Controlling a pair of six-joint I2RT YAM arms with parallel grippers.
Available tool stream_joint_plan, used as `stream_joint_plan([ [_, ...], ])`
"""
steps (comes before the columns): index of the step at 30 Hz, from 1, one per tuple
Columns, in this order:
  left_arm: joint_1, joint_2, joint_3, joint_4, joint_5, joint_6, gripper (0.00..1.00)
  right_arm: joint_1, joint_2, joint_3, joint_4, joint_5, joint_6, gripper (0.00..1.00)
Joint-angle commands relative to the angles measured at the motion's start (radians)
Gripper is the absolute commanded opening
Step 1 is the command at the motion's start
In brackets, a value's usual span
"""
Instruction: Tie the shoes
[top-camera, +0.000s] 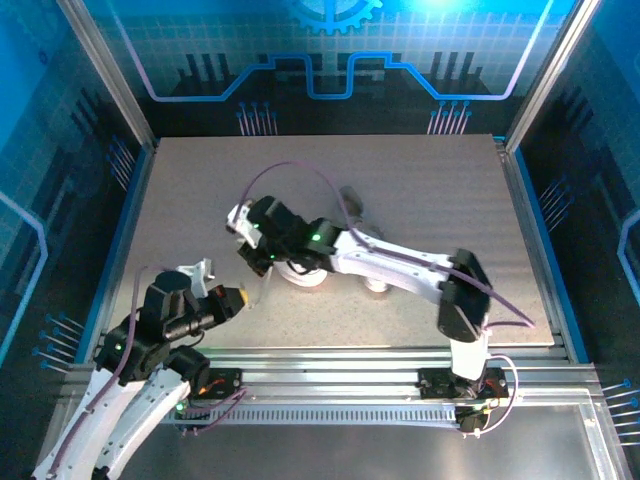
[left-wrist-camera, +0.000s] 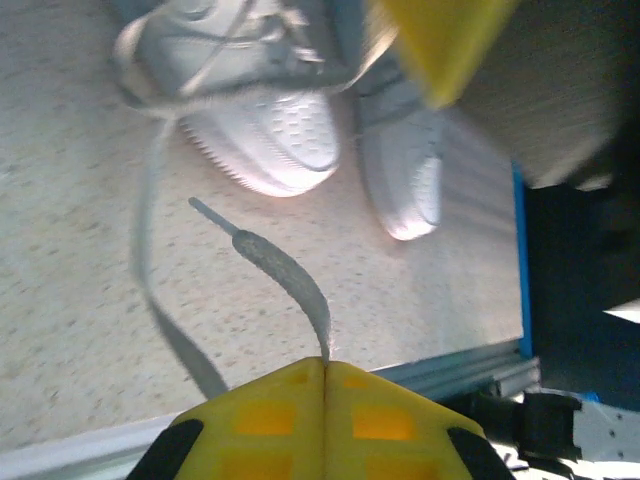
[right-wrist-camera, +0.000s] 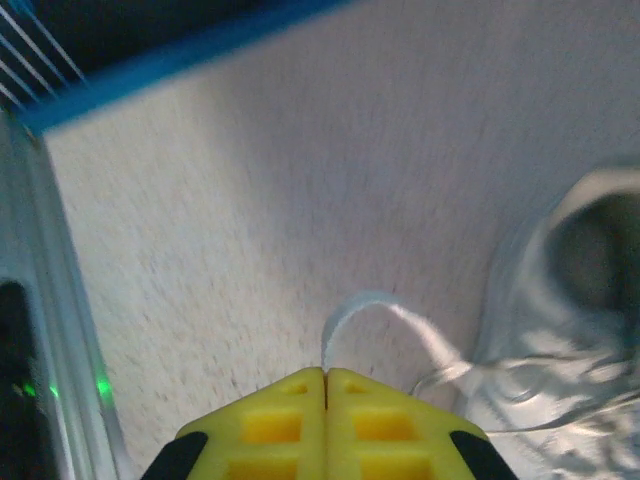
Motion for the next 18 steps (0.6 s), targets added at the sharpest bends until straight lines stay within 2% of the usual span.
stream_joint_plan([
  [1,-0.01,0.034,0.023,0.132,0.133,0.098,0.0,-0.004,-0.056,-0.085,0.099,0.001,0.037,0.0],
  [6,-0.01,0.063,0.063,0.128,0.149,0.14,0.0,-0.004,-0.15,-0.177,0.156,-0.009,0.056,0.0],
  [12,-0.008,0.055,0.065,0.108,0.093,0.159,0.0,-0.006,-0.214,-0.272,0.2,-0.037,0.074,0.0],
  [18,-0.007,0.122,0.042,0.167,0.123,0.223,0.0,-0.012,-0.268,-0.363,0.232,-0.044,0.099,0.0],
])
